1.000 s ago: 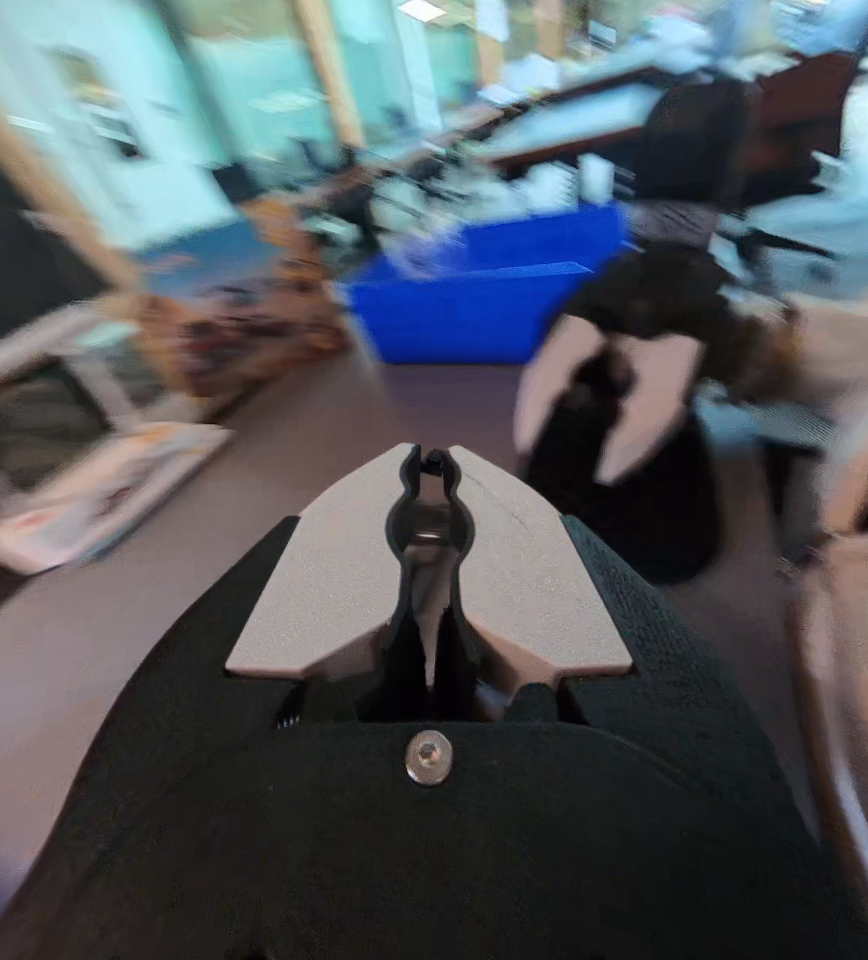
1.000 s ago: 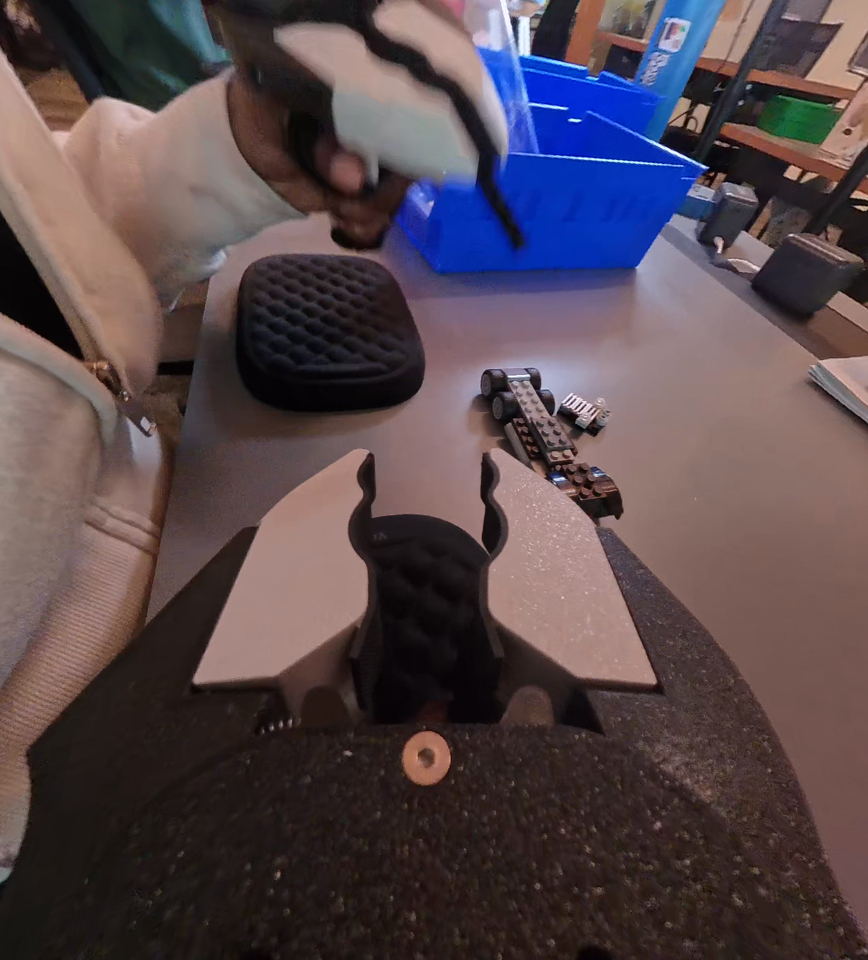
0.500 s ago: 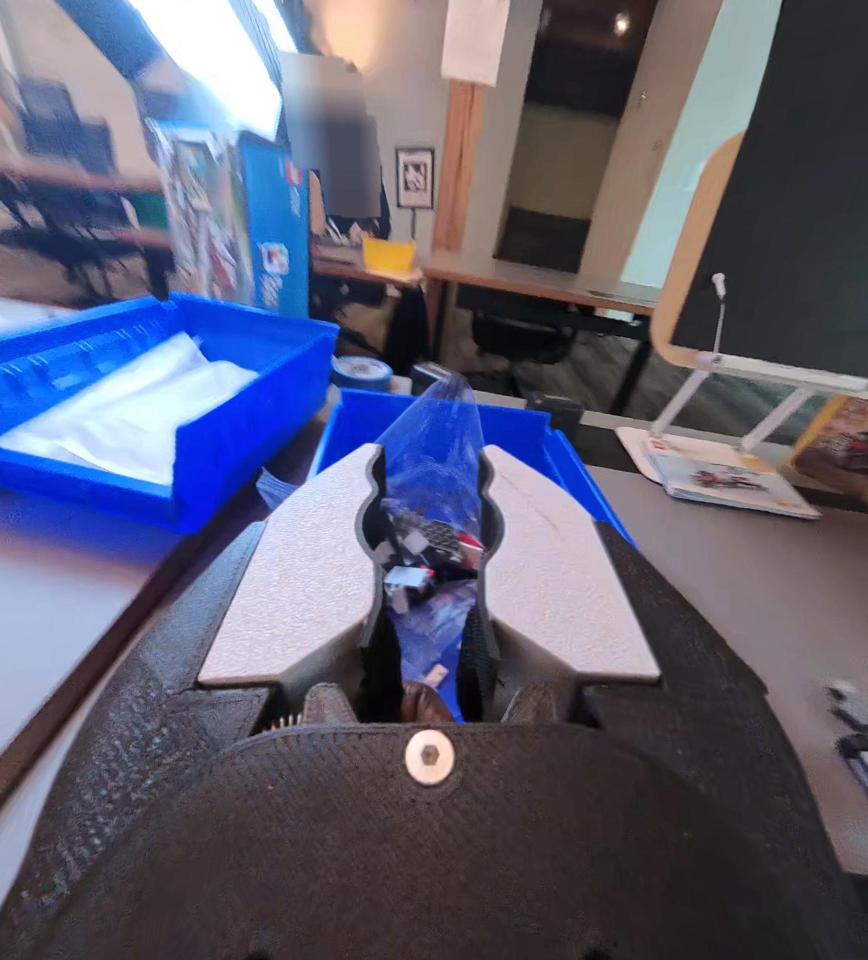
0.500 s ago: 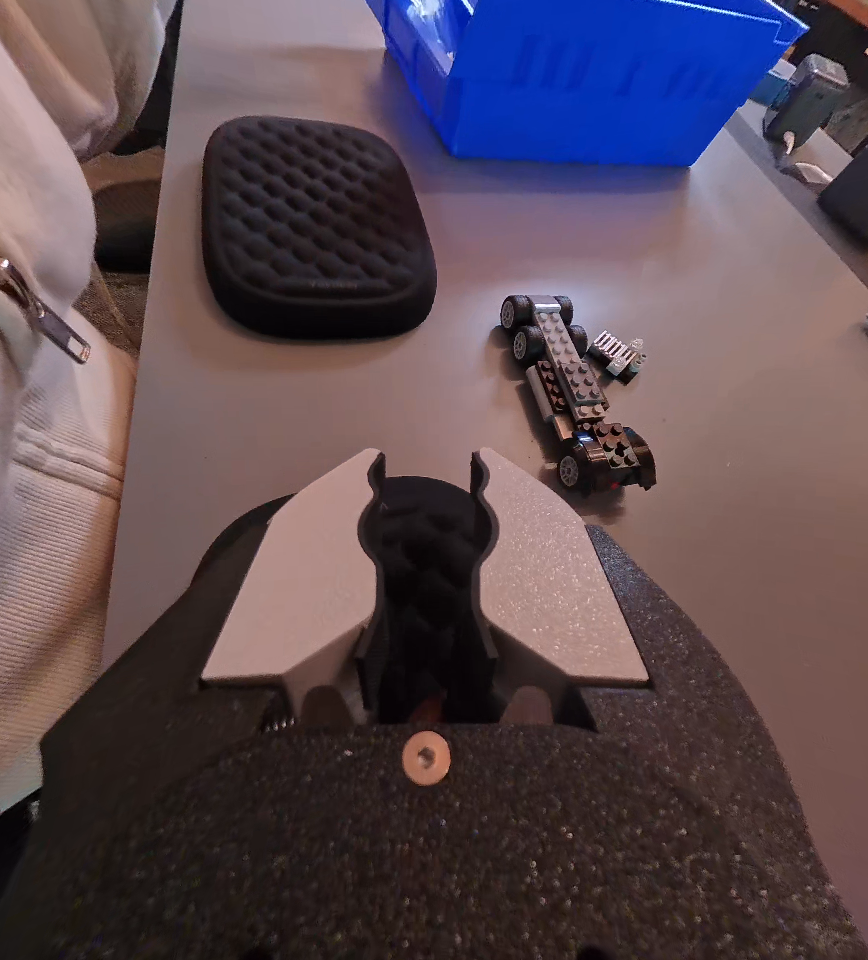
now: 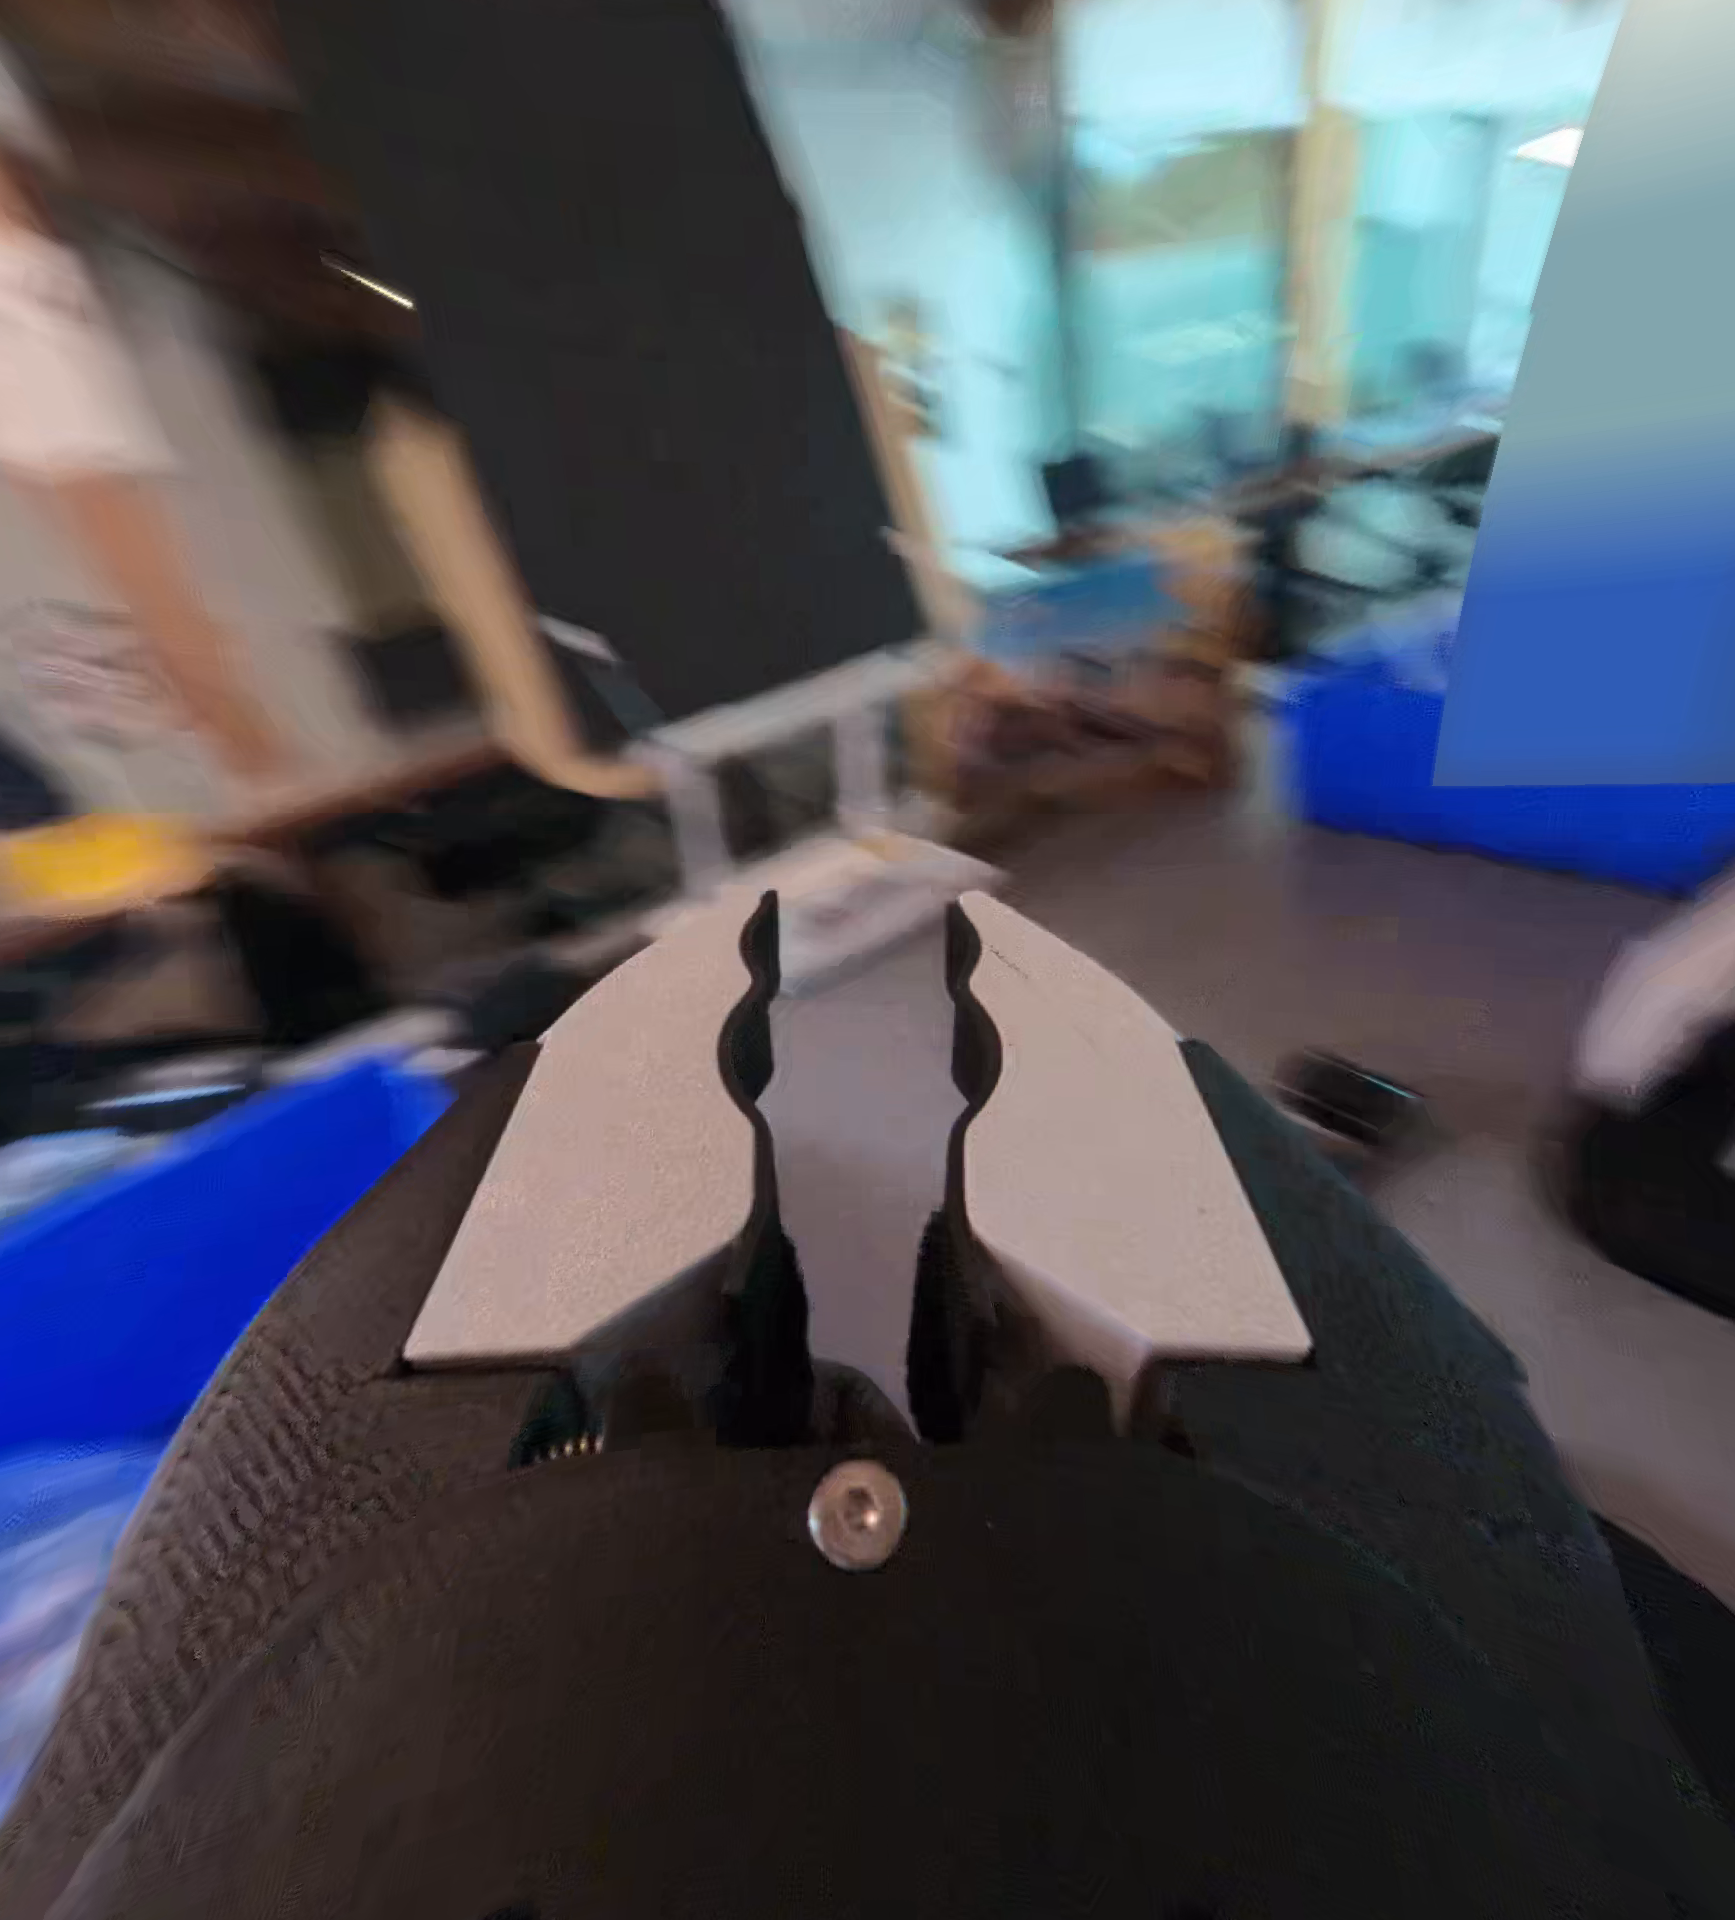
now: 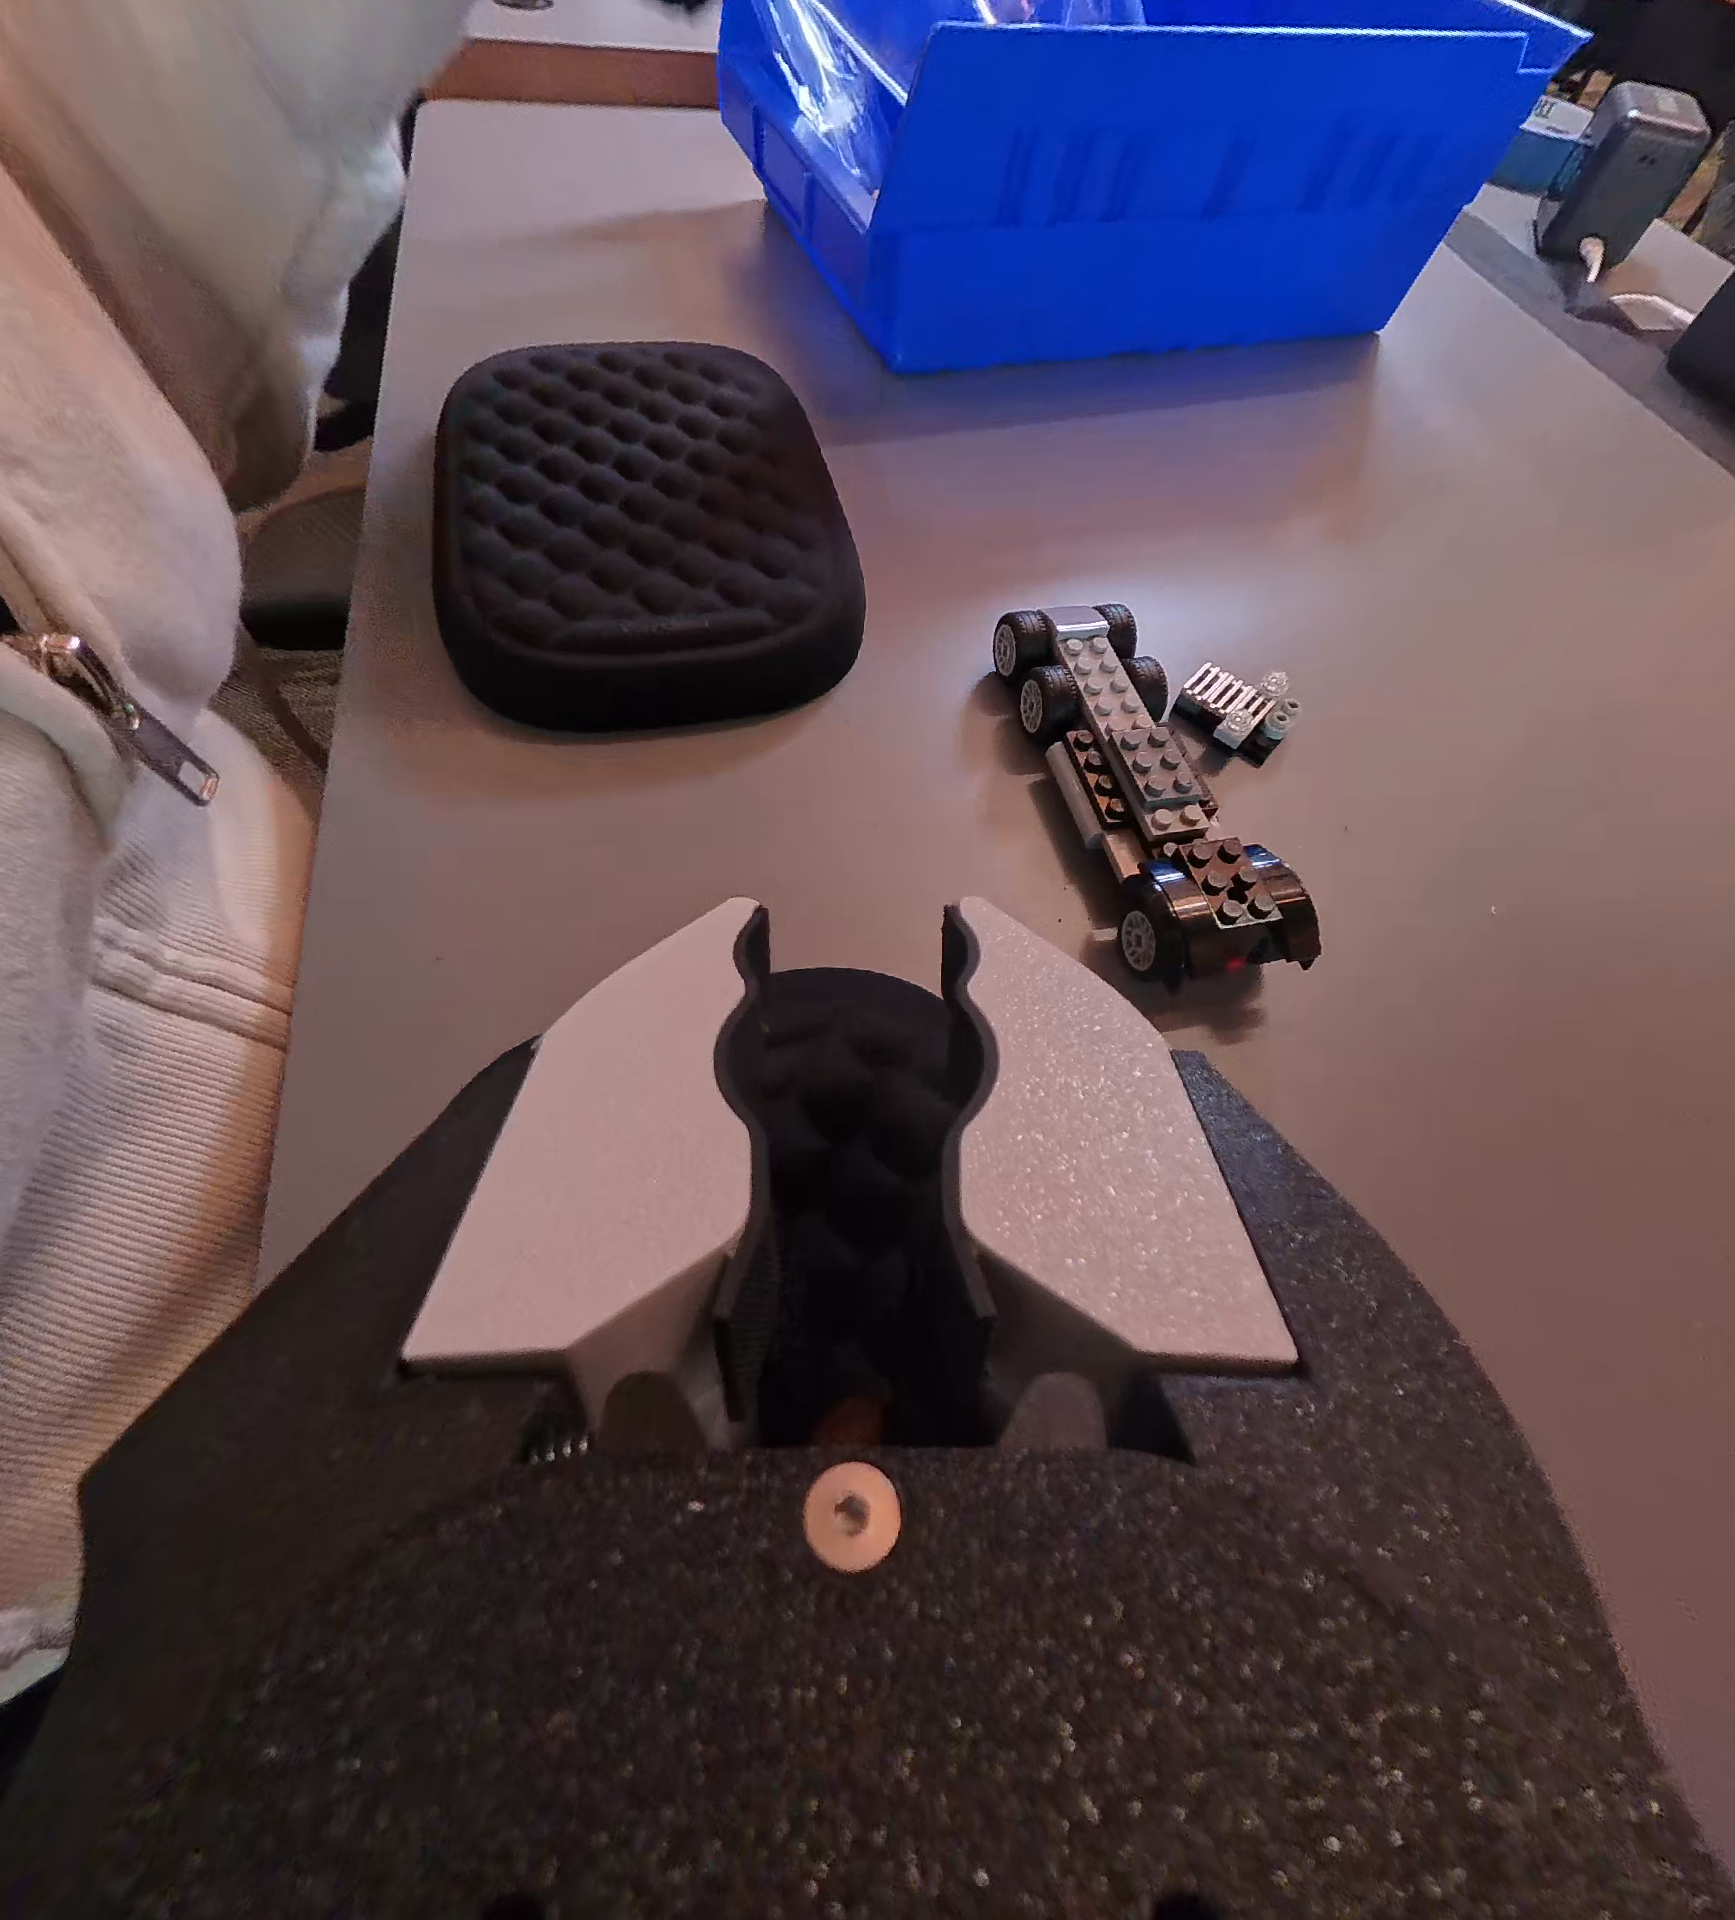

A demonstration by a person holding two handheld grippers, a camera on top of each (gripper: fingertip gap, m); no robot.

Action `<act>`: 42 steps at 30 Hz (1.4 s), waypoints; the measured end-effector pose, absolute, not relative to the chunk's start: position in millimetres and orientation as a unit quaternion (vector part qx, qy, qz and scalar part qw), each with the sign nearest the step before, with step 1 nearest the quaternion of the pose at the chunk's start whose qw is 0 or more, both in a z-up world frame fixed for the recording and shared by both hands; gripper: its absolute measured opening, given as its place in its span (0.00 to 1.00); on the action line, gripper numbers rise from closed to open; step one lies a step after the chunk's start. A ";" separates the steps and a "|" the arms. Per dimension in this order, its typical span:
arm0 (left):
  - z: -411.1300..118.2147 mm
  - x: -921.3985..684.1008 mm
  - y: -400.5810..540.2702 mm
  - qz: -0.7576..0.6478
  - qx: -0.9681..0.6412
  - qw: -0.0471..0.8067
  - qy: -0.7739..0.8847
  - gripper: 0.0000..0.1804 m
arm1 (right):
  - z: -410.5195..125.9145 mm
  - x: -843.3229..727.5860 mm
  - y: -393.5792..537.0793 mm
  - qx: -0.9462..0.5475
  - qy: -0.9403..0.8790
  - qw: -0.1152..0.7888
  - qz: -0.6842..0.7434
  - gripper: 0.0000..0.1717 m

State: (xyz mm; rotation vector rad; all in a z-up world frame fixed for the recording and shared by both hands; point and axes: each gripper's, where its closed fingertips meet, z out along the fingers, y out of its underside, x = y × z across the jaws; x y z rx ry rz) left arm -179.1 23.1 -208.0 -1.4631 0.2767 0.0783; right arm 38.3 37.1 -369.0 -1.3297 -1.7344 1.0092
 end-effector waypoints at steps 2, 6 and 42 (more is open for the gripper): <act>-249.1 -129.3 46.9 -0.079 -0.719 0.661 0.199 0.21 | -367.9 38.6 37.4 -0.517 -0.668 0.356 0.399 0.19; -329.1 -95.4 77.9 -0.107 -0.800 0.521 0.277 0.25 | -367.3 39.1 37.3 -0.516 -0.666 0.357 0.404 0.19; -306.2 -41.9 130.1 -0.015 -0.708 0.623 0.333 0.09 | -306.3 31.0 100.7 -0.549 -0.481 0.545 0.411 0.11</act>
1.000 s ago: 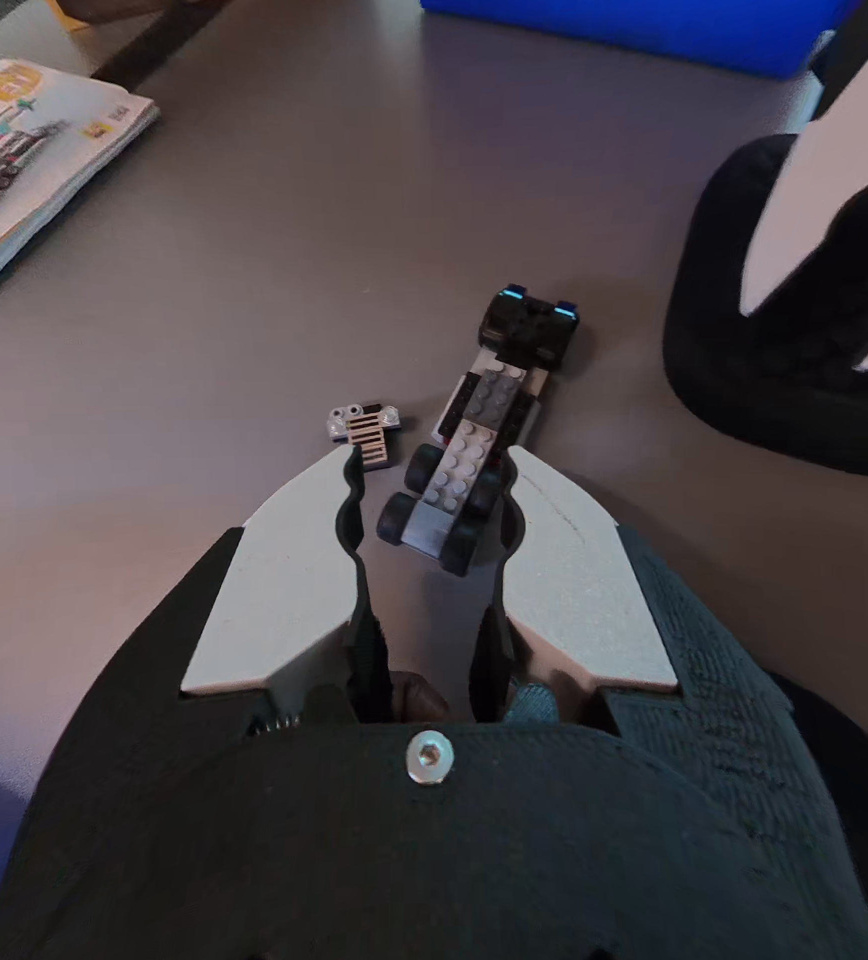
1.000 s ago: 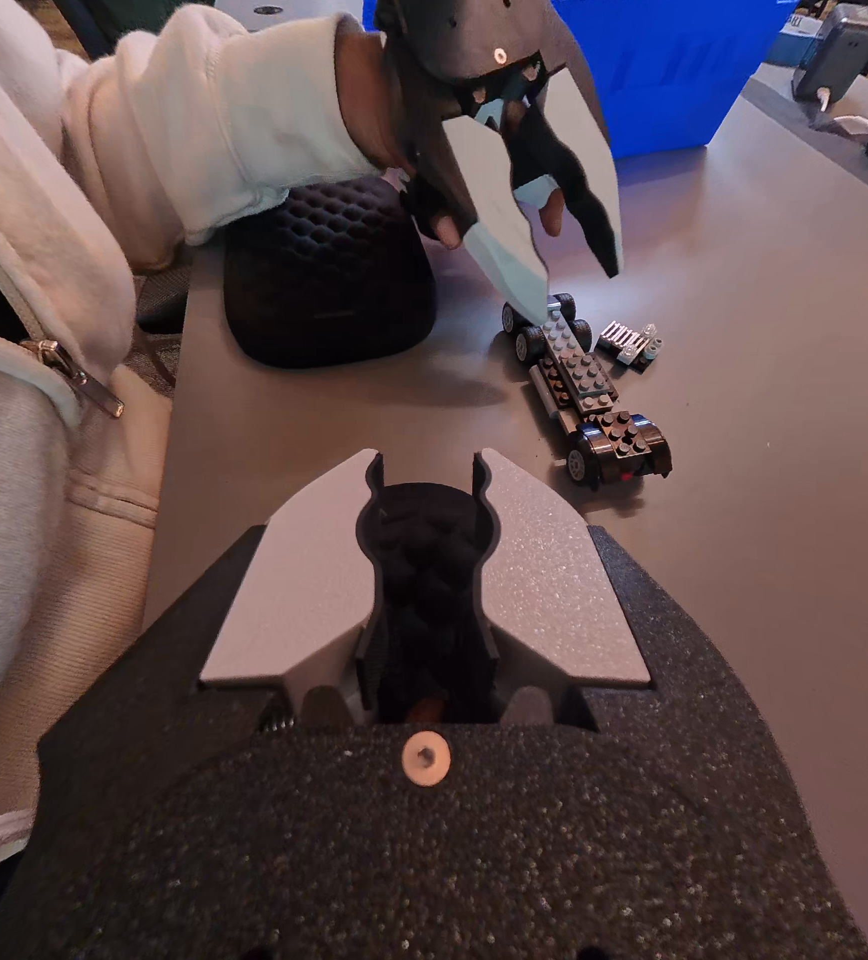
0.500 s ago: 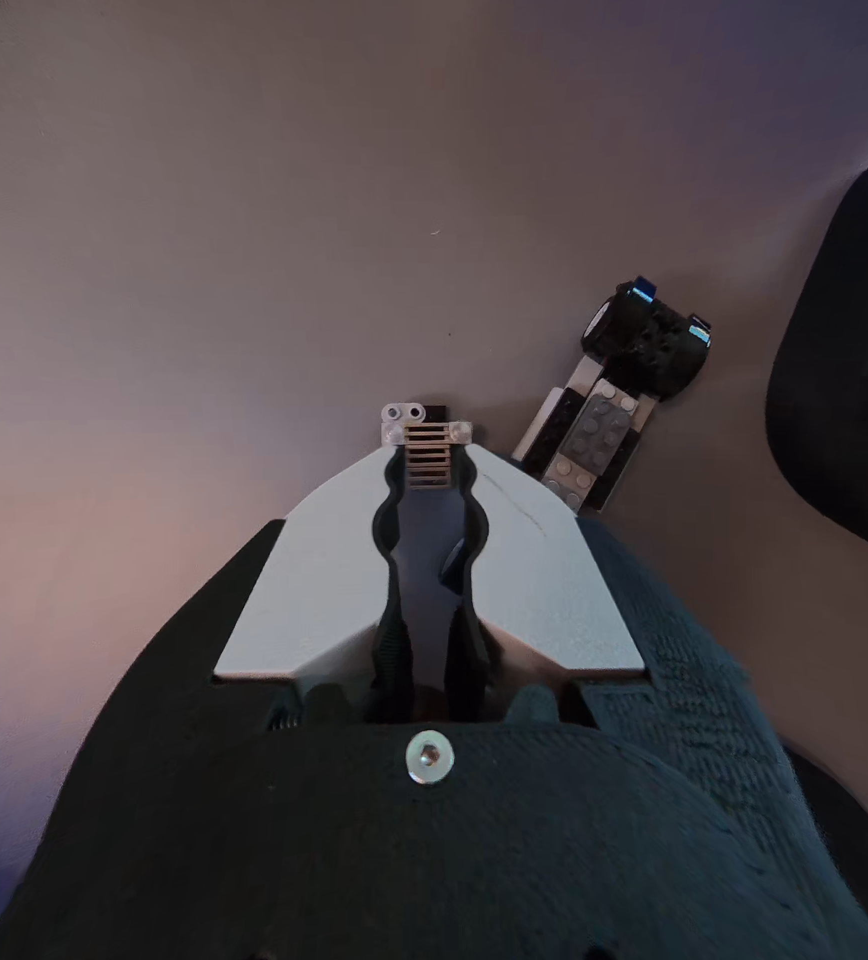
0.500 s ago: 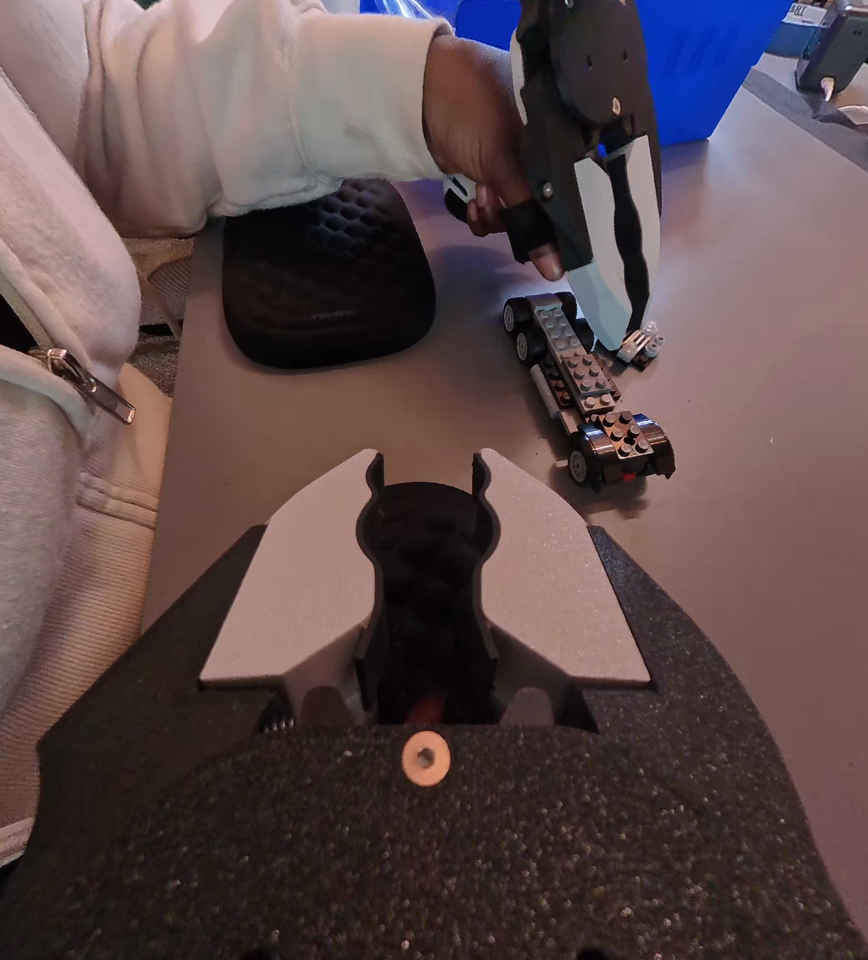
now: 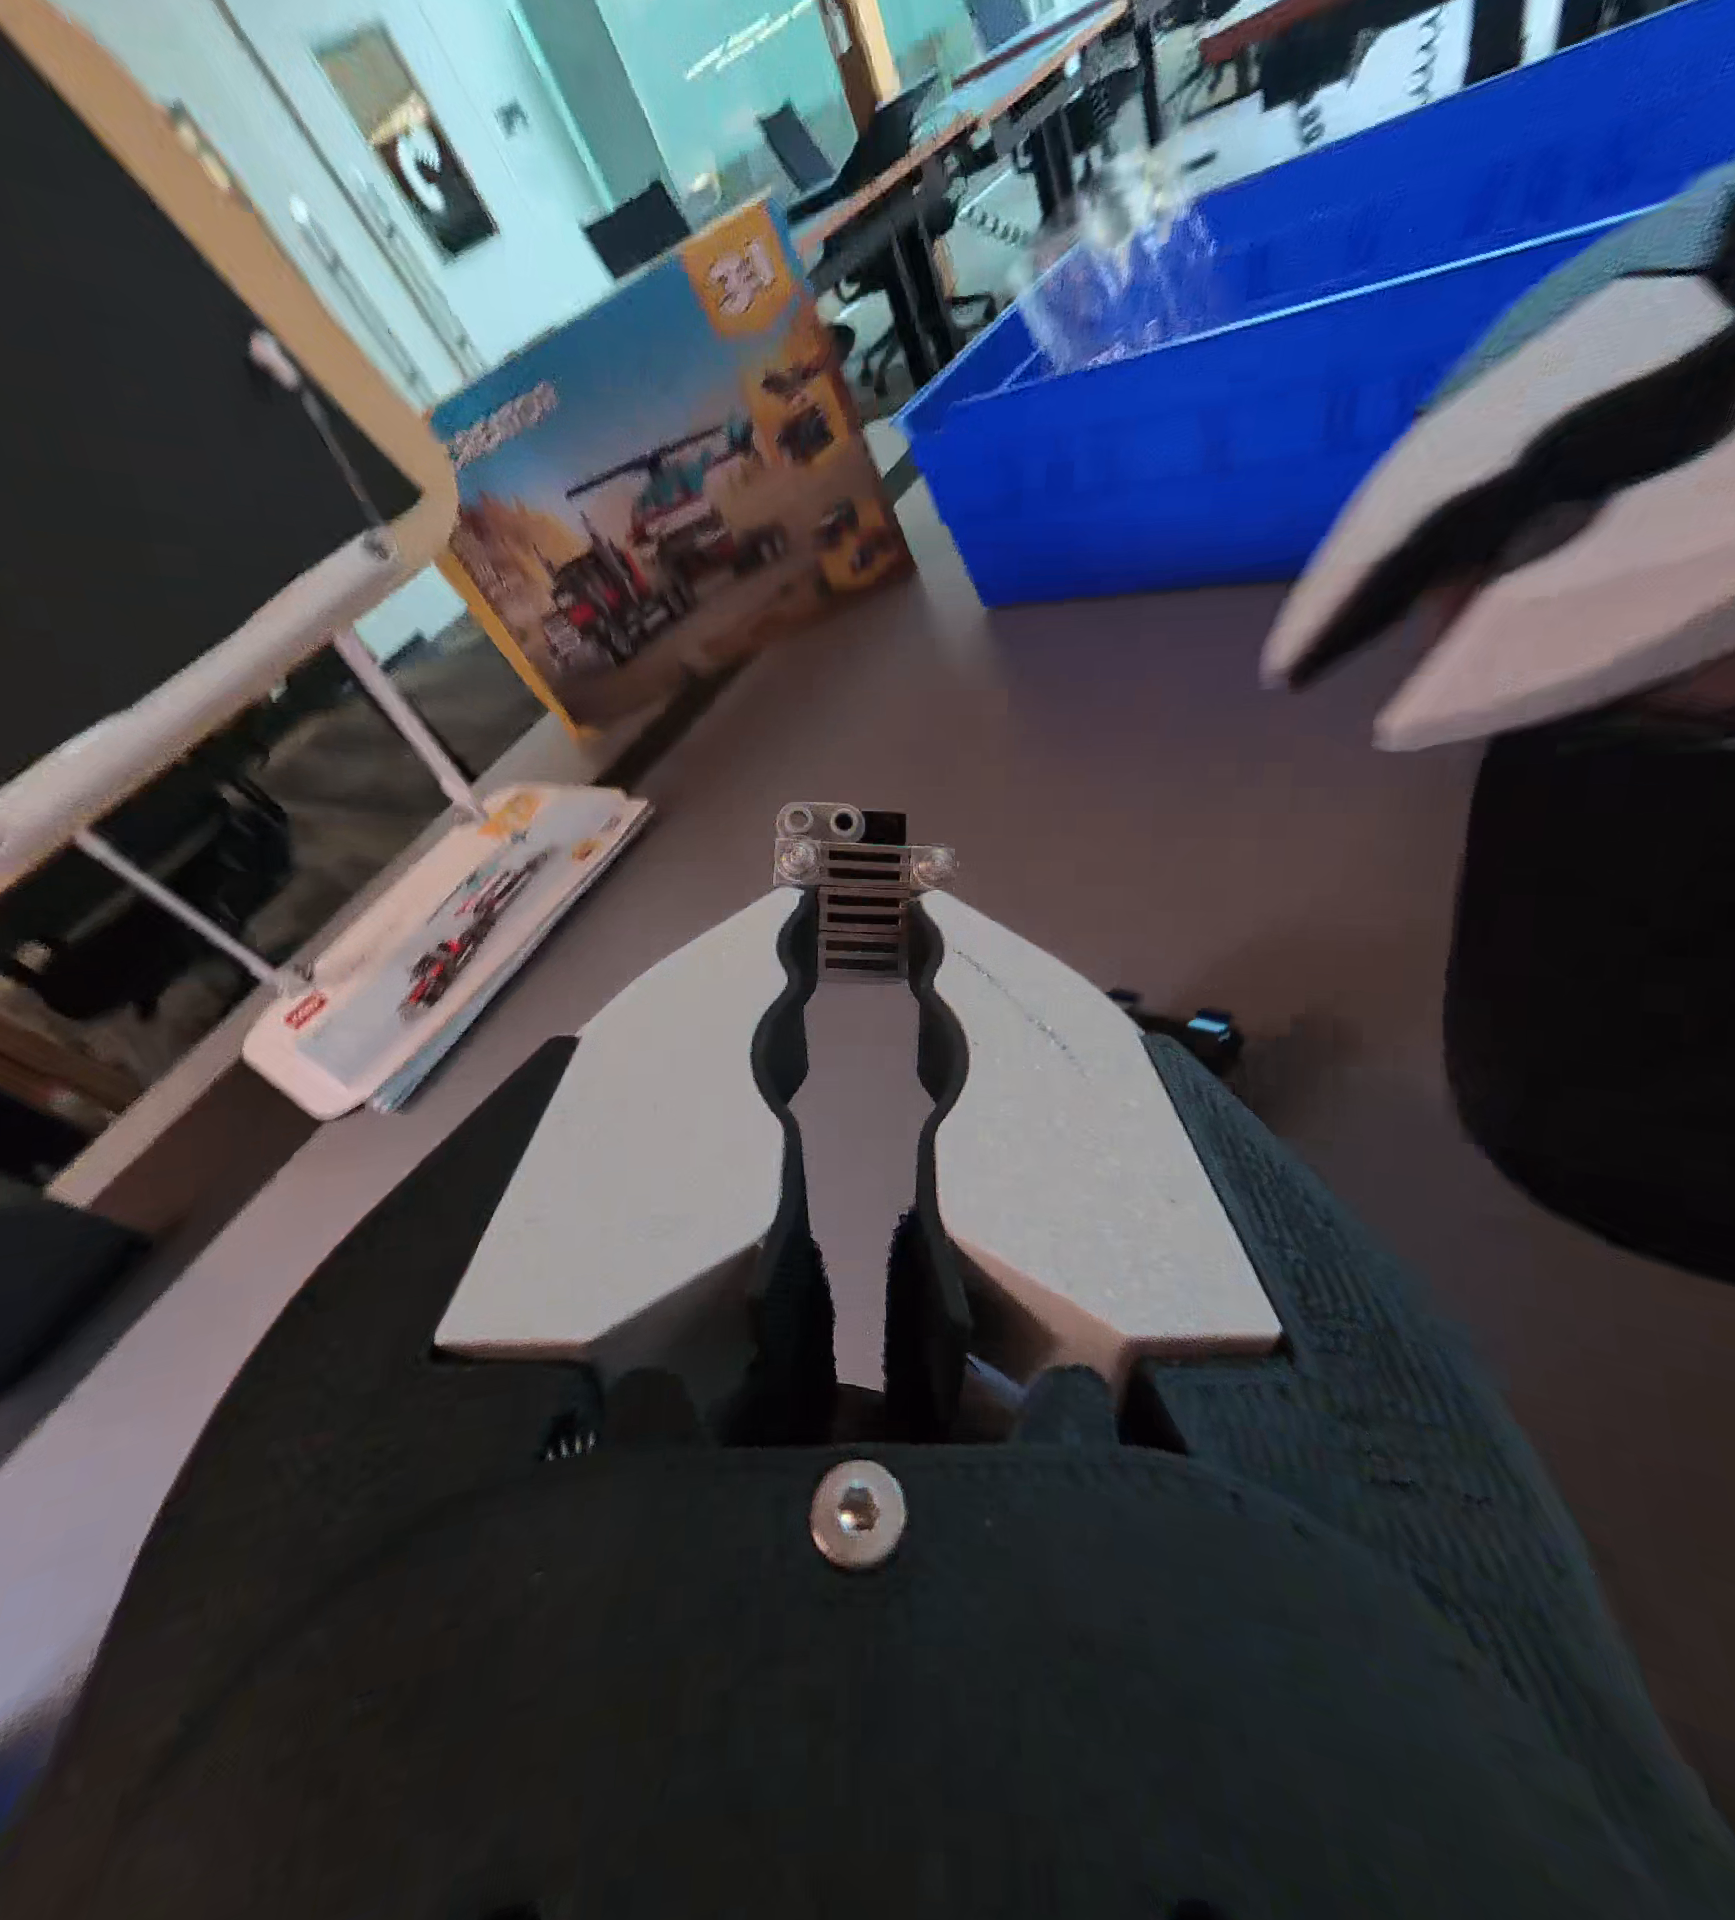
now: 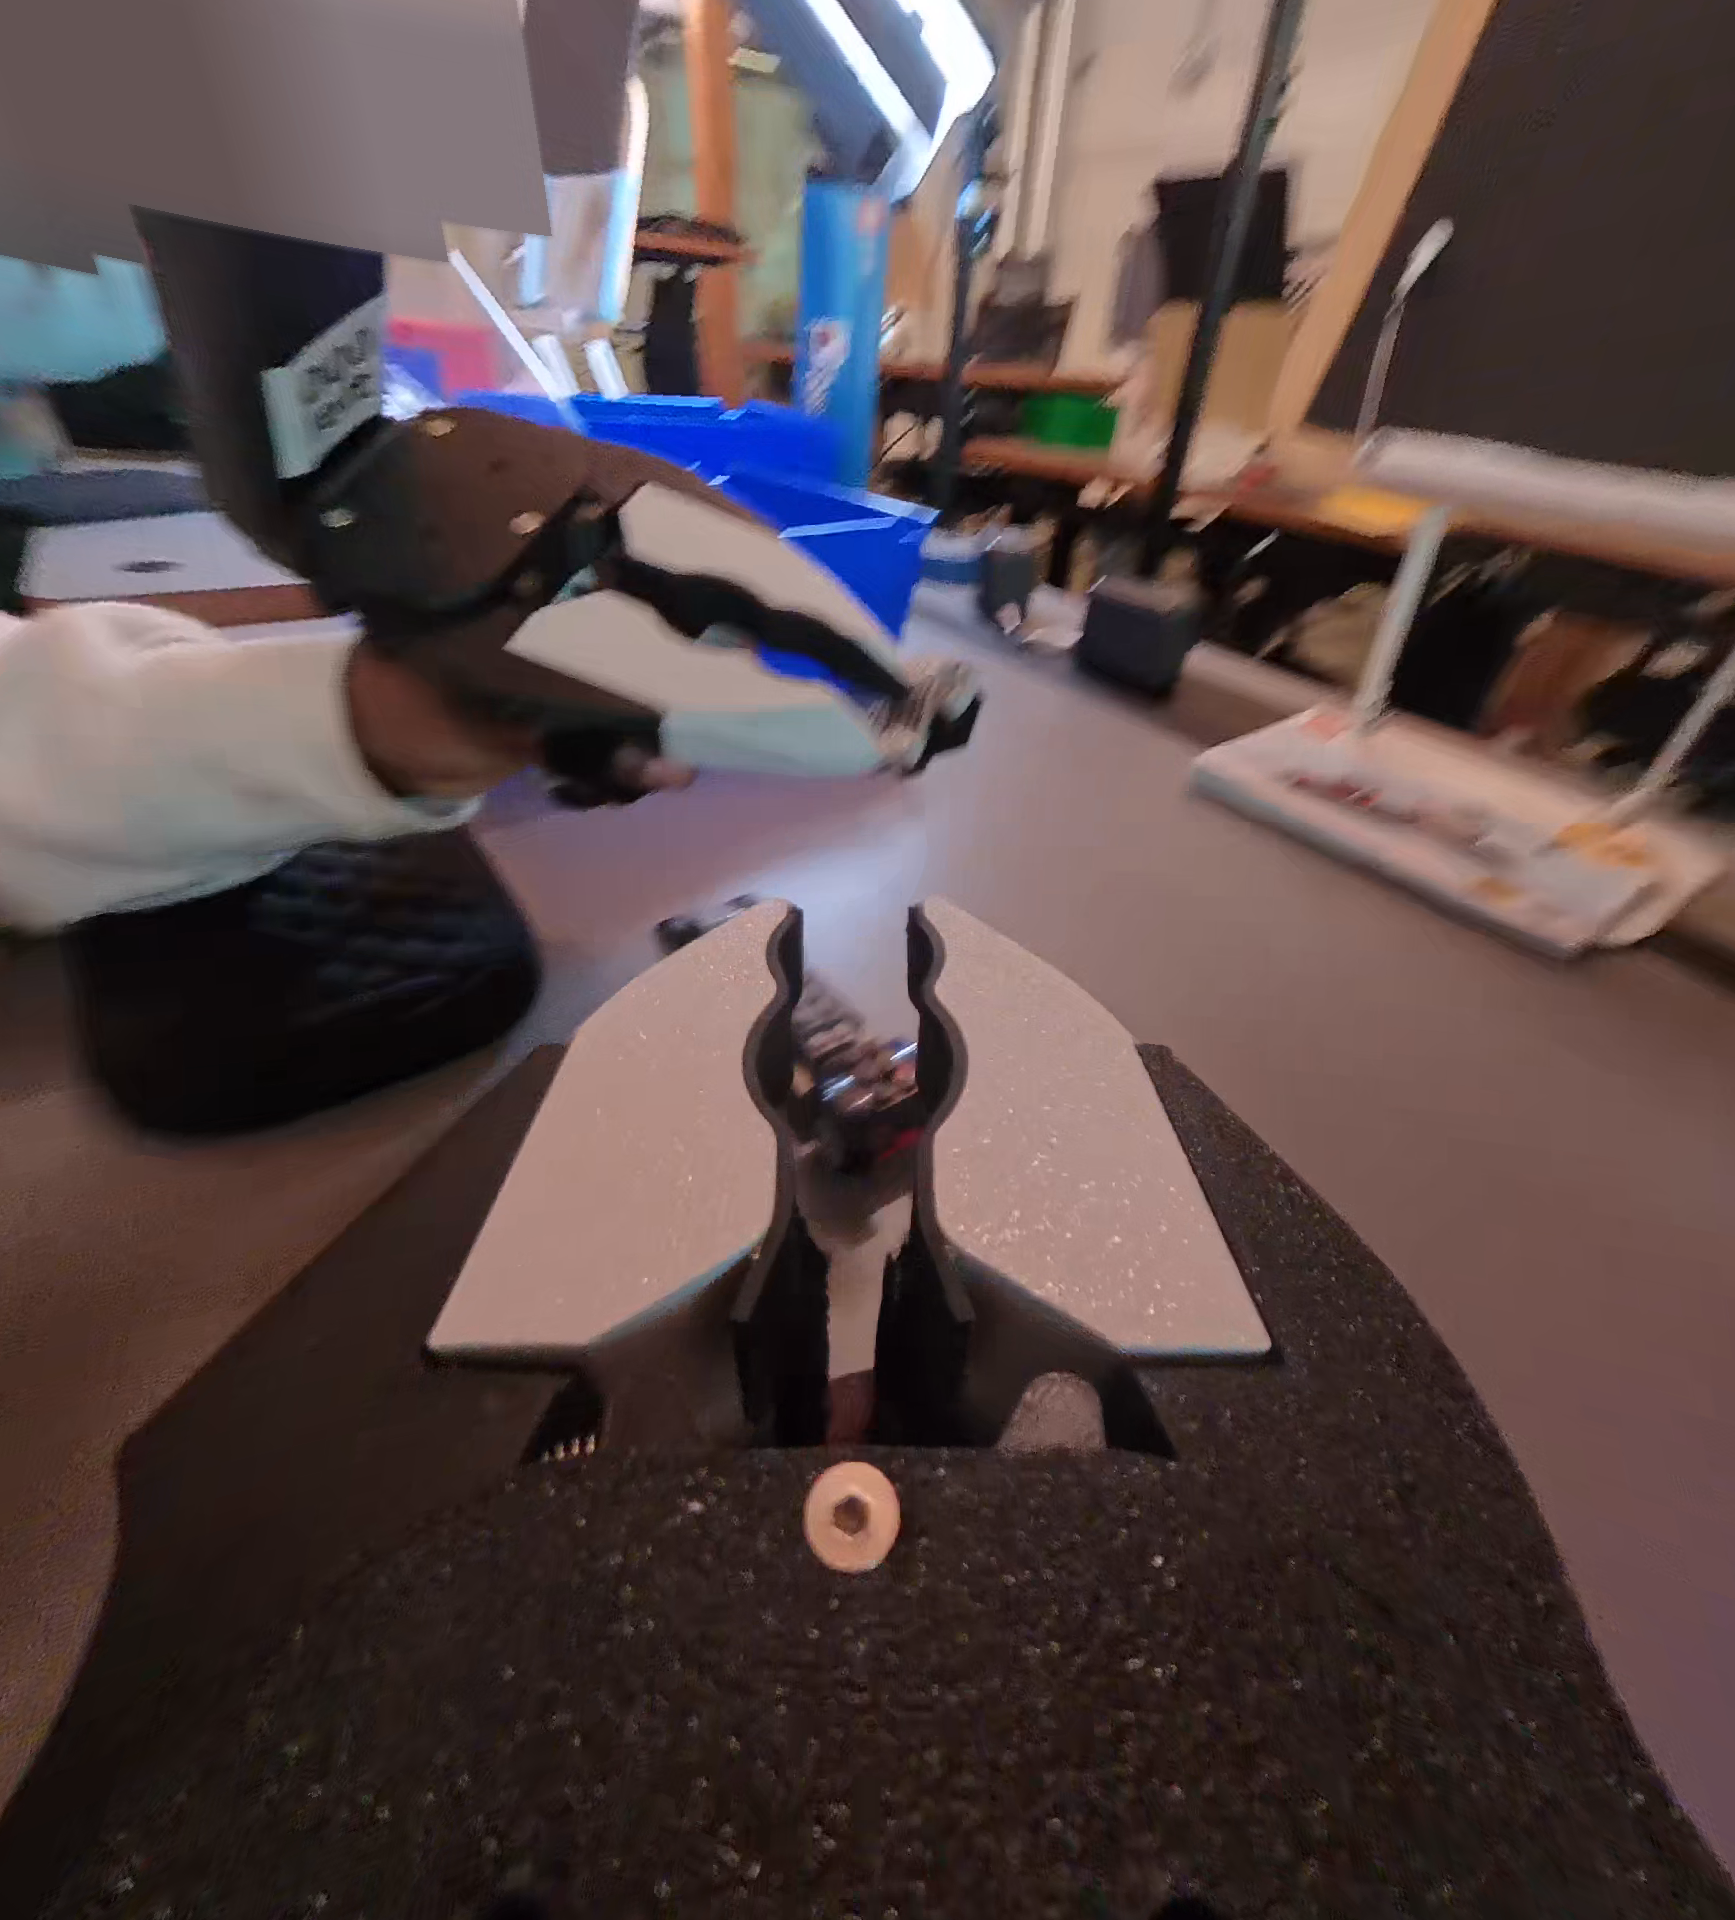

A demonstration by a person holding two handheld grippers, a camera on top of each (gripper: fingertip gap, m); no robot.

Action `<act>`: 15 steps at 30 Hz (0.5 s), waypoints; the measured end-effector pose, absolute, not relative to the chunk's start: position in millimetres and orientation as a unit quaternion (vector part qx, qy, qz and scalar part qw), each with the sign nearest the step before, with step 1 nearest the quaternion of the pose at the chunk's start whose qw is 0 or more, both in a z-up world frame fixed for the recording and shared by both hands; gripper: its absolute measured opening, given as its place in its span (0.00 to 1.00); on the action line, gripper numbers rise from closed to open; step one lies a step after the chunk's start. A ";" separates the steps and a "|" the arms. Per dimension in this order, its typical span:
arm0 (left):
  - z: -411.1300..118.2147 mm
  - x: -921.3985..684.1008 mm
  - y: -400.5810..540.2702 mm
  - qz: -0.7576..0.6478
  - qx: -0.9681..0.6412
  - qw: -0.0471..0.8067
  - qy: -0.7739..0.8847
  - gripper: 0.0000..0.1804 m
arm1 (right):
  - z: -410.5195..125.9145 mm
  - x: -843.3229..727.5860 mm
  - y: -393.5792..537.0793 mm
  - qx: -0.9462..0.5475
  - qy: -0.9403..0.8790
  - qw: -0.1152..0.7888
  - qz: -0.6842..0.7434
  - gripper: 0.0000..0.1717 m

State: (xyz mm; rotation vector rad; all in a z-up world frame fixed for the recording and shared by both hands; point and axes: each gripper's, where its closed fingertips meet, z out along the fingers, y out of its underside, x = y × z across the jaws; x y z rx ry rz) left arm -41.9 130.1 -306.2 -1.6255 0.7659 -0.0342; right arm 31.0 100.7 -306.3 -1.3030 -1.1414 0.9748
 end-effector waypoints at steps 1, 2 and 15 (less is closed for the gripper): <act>-304.2 -32.2 126.1 -0.014 -0.698 0.628 0.343 0.09 | -301.2 28.8 103.1 -0.535 -0.483 0.578 0.383 0.11; -302.7 -23.7 122.6 -0.015 -0.691 0.631 0.351 0.09 | -297.8 25.7 103.3 -0.521 -0.495 0.602 0.348 0.12; -293.3 2.6 103.6 -0.109 -0.661 0.641 0.375 0.09 | -287.7 17.6 92.8 -0.465 -0.534 0.618 0.342 0.15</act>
